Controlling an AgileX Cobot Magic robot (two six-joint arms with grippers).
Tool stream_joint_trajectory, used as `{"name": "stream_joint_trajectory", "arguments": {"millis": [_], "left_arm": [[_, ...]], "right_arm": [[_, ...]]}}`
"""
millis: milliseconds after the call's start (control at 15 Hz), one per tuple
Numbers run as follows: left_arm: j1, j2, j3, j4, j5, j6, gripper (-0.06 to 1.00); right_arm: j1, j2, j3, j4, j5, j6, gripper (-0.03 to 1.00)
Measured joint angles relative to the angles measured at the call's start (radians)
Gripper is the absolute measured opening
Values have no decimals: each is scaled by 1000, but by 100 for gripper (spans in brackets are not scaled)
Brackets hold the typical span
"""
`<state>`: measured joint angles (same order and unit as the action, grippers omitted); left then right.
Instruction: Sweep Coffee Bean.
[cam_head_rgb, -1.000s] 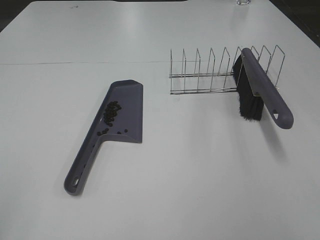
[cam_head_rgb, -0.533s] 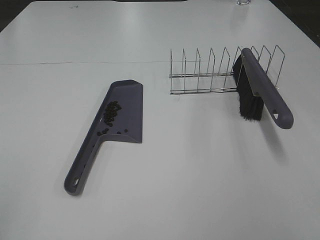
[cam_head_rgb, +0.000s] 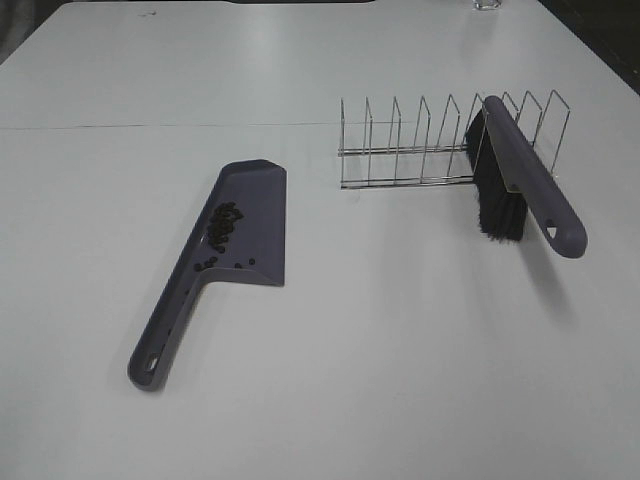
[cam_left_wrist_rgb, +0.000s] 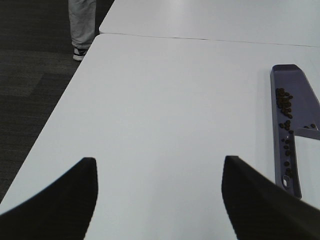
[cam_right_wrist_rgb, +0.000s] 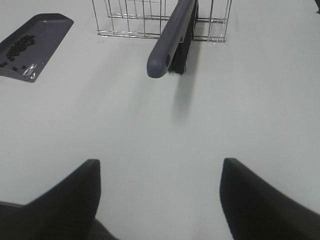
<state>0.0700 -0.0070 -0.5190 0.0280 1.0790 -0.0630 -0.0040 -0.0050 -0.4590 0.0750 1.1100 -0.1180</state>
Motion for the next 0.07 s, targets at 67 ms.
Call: {"name": "stream_joint_trajectory", "arguments": {"millis": [67], "left_arm": [[0,0,0,0,0,0,64]], "right_arm": [[0,0,0,0,0,0,60]]}}
